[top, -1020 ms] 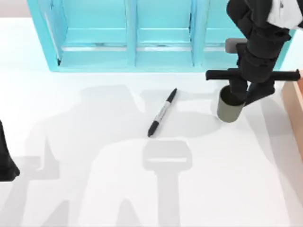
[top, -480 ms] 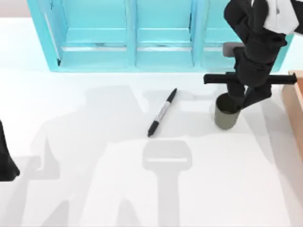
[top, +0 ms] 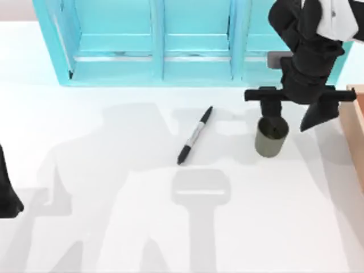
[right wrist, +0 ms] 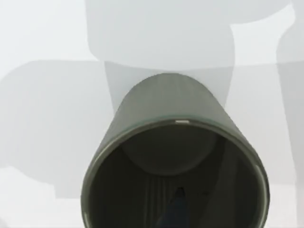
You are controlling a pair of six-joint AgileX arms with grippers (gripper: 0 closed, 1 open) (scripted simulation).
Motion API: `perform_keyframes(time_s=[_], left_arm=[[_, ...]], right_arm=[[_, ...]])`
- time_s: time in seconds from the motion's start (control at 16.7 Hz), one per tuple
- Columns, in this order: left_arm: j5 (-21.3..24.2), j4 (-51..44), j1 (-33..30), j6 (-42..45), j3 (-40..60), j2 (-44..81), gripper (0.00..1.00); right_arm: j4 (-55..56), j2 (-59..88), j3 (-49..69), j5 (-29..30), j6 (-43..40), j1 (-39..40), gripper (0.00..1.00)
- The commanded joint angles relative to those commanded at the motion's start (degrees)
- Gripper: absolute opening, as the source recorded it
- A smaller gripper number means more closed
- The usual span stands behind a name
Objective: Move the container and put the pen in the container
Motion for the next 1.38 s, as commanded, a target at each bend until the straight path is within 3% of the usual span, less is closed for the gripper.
perform_keyframes(time_s=[0.12, 0.18, 0.84, 1.38], left_arm=[[0.00, 0.00, 0.00, 0.00, 0.00, 0.00, 1.00], [0.00, 0.00, 0.00, 0.00, 0.00, 0.00, 1.00], [0.00, 0.00, 0.00, 0.00, 0.00, 0.00, 1.00], [0.00, 0.00, 0.00, 0.00, 0.00, 0.00, 1.00]], right_arm=[[0.00, 0.00, 0.00, 0.00, 0.00, 0.00, 0.98], [0.00, 0.00, 0.00, 0.00, 0.00, 0.00, 1.00], [-2.04, 0.52, 2.15, 0.12, 0.04, -0.12, 1.00], [-28.94, 6.30, 35.14, -0.09, -0.03, -0.16, 1.00]])
